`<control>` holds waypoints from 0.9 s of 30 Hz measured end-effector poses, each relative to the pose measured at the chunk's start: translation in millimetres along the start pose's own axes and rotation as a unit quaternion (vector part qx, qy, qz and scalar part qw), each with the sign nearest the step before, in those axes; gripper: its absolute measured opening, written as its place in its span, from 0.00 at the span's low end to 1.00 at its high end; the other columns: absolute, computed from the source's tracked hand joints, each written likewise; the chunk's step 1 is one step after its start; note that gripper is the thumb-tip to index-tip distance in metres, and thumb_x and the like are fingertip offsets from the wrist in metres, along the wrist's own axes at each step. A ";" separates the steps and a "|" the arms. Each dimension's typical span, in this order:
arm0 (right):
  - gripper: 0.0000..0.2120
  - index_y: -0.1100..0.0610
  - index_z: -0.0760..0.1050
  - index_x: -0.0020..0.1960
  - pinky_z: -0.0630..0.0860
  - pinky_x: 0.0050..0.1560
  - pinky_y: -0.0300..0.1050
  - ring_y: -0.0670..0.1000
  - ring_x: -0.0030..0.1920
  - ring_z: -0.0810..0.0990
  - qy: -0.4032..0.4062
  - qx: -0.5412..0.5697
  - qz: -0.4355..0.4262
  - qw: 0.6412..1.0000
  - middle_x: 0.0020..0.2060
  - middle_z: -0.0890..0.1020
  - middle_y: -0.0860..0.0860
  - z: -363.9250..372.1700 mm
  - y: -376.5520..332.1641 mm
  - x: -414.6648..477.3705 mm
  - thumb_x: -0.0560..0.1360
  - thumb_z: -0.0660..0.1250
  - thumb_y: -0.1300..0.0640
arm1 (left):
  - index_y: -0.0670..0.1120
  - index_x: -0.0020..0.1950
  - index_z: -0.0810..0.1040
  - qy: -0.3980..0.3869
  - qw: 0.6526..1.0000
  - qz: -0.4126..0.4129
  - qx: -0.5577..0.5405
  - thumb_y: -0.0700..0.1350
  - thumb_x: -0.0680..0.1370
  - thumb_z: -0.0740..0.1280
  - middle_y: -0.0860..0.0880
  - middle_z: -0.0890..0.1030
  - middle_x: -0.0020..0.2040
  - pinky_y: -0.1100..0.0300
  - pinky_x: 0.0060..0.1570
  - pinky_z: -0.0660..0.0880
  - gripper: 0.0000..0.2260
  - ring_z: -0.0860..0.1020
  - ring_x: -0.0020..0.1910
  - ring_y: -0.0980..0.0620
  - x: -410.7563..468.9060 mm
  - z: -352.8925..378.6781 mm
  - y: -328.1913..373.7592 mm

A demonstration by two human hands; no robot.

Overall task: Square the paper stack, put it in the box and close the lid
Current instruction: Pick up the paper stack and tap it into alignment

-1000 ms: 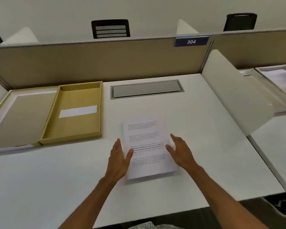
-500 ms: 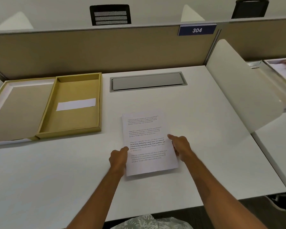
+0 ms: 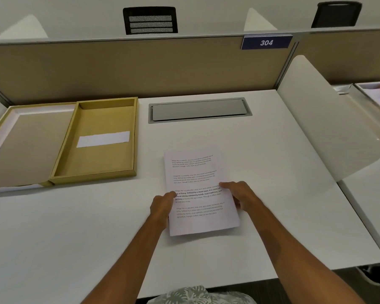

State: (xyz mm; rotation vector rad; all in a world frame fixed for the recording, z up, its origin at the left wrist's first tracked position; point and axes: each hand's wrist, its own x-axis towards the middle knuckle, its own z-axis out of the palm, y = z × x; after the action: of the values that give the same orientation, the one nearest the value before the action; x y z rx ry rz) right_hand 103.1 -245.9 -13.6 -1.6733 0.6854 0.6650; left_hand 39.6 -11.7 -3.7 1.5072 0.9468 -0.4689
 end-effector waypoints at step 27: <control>0.03 0.61 0.73 0.47 0.78 0.56 0.59 0.63 0.51 0.81 -0.102 0.068 0.047 0.991 0.48 0.83 0.60 -17.1 -15.7 0.4 0.77 0.68 0.64 | 0.39 0.53 0.76 -0.075 0.996 -0.032 -0.045 0.48 0.79 0.65 0.40 0.82 0.47 0.52 0.43 0.78 0.12 0.81 0.44 0.43 13.4 -16.4 11.8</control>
State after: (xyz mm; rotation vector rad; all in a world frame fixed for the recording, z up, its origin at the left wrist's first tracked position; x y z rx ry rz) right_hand 116.1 -259.8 -0.6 -1.4312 0.6506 0.8250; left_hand 52.8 8.6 -3.4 1.3437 0.8891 -0.5706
